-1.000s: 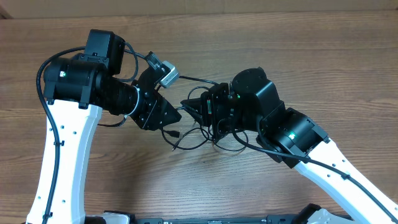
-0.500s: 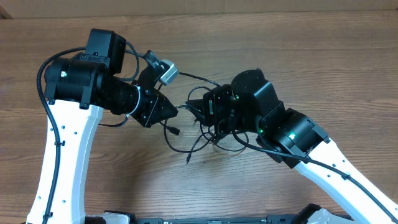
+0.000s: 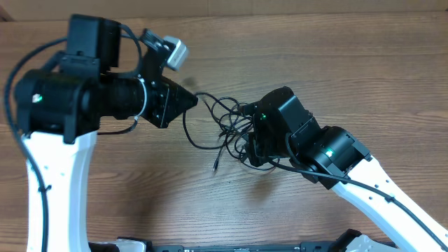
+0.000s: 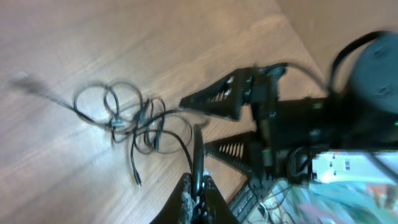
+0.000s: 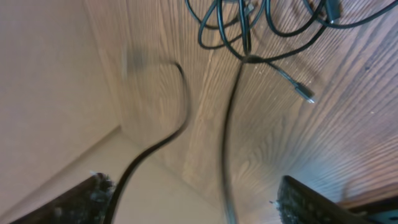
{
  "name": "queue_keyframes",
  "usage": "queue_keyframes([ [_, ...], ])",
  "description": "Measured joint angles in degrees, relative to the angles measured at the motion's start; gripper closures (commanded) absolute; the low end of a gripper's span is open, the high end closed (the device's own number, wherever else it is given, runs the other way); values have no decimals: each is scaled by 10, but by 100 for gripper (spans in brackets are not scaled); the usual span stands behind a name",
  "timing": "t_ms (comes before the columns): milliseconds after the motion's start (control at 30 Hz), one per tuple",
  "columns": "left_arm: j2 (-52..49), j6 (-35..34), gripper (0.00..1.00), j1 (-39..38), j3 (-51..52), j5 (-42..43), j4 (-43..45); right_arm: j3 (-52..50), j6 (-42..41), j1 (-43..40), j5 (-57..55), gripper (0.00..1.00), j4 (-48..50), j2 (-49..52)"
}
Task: Untangle cables
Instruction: 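Pull the grasped cable with the left gripper up and away leftward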
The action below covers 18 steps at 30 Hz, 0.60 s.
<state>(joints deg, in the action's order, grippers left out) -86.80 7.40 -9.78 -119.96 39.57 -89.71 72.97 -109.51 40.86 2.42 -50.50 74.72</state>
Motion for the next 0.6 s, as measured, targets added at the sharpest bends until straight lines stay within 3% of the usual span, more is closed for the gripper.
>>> queue_keyframes([
  [67,0,-7,96,0,-29,0,3,0,19,0,-6,0,-1,0],
  [300,0,-68,96,0,-109,-7,61,0,157,0,-16,0,-14,0],
  [600,0,-172,96,0,-137,-21,151,0,328,0,-19,0,-131,0],
])
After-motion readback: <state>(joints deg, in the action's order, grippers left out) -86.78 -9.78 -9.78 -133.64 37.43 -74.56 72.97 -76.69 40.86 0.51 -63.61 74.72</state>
